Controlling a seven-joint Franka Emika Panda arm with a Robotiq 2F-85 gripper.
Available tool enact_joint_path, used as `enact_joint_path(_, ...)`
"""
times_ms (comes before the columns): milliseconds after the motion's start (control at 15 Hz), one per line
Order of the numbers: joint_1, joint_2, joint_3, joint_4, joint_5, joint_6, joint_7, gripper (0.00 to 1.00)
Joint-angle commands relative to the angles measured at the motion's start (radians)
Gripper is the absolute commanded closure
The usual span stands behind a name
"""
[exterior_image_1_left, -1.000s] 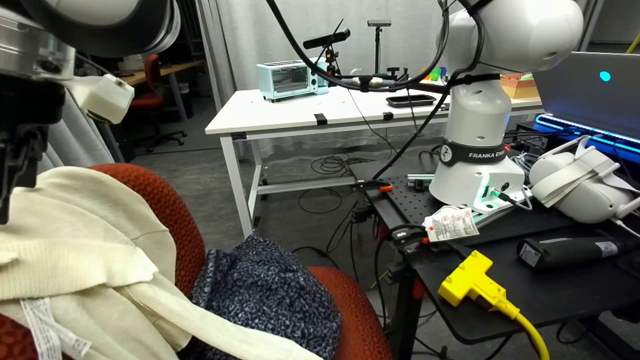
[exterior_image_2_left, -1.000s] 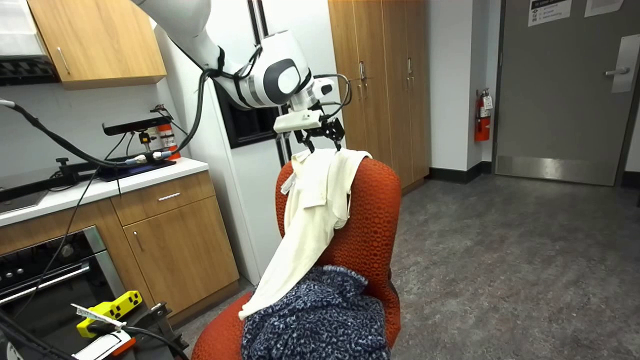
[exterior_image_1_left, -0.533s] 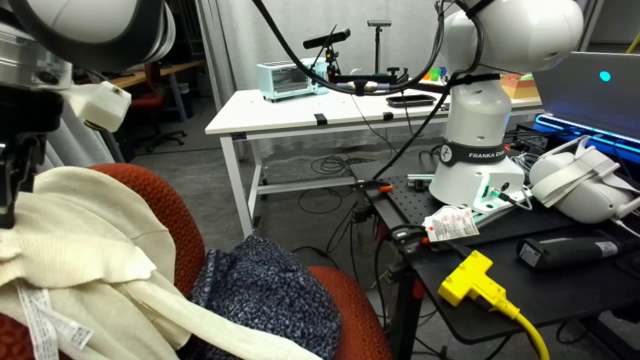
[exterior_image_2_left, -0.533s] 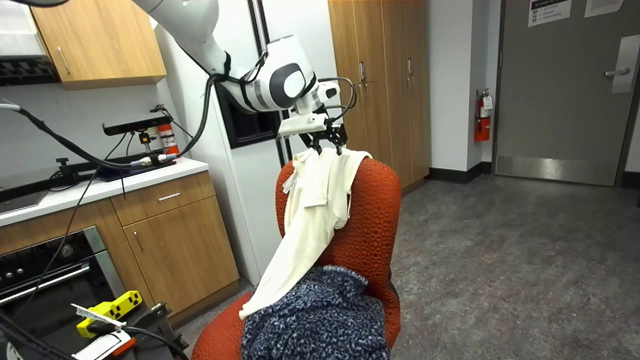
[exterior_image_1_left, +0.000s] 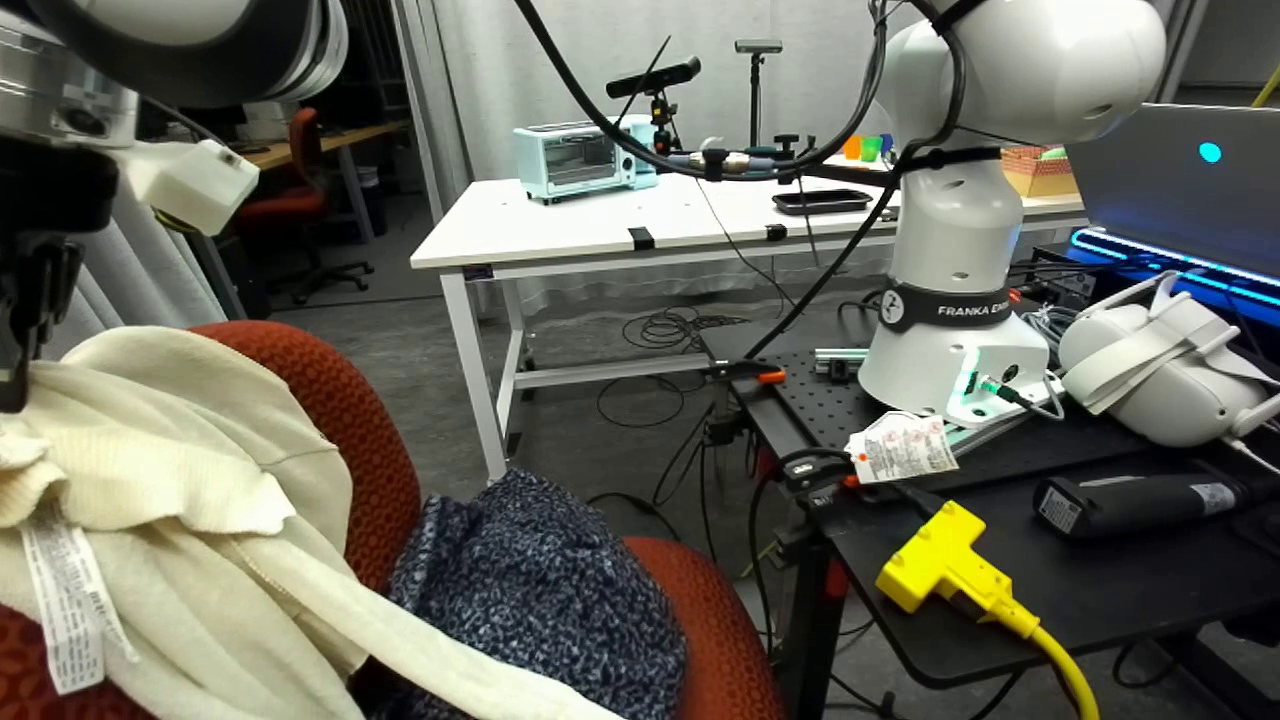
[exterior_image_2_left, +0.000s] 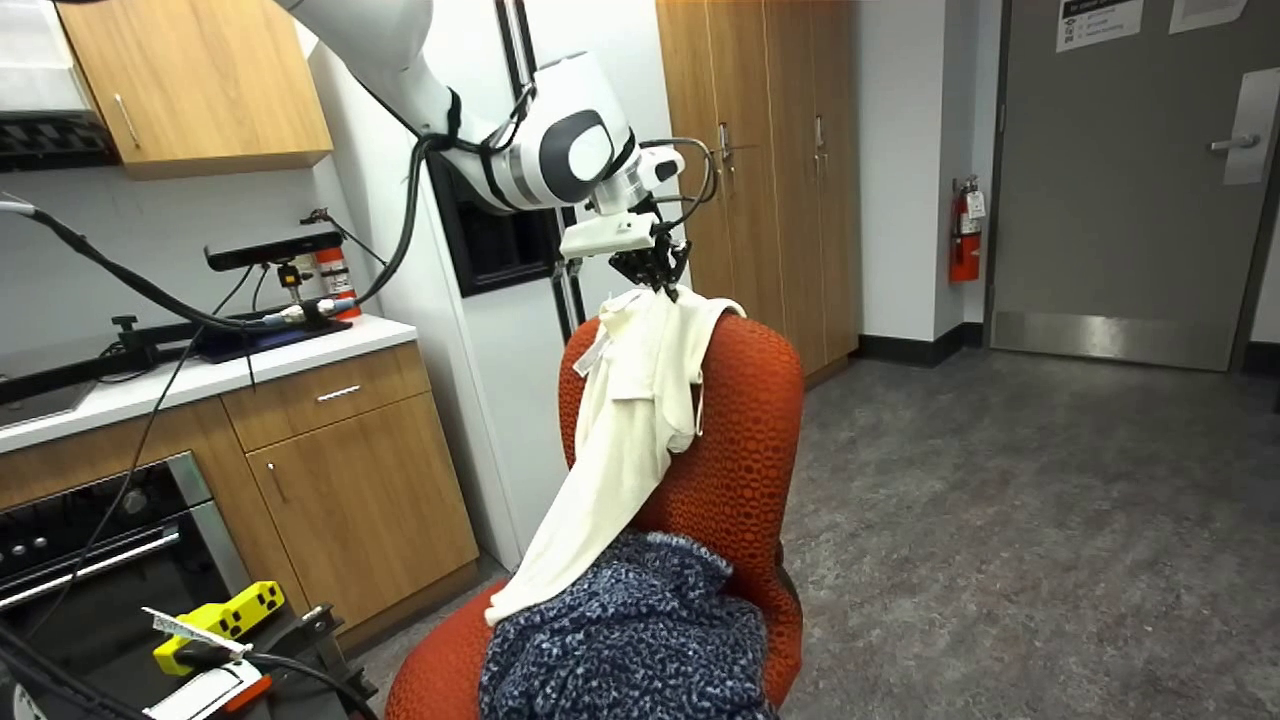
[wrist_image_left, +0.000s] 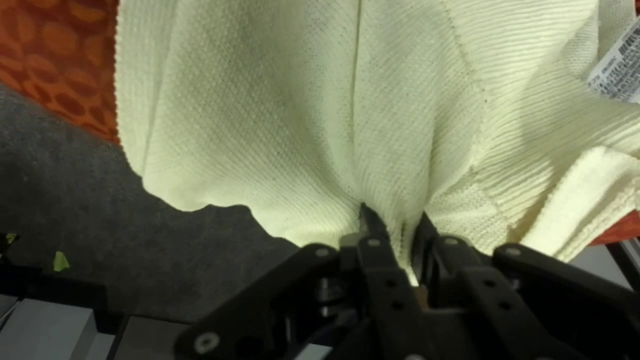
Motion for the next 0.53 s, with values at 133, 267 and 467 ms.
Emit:
enact_joint_path(133, -0.036, -0.116, 0.055, -0.048, 0.05, 0.025, -0.02, 0.97)
enact_joint_path(267, -0.039, -0.168, 0.078, -0.071, 0.071, 0.029, -0.034, 0.97)
enact_joint_path(467, -0.04, -0.26, 0.108, -0.107, 0.115, 0.037, -0.06, 0.97)
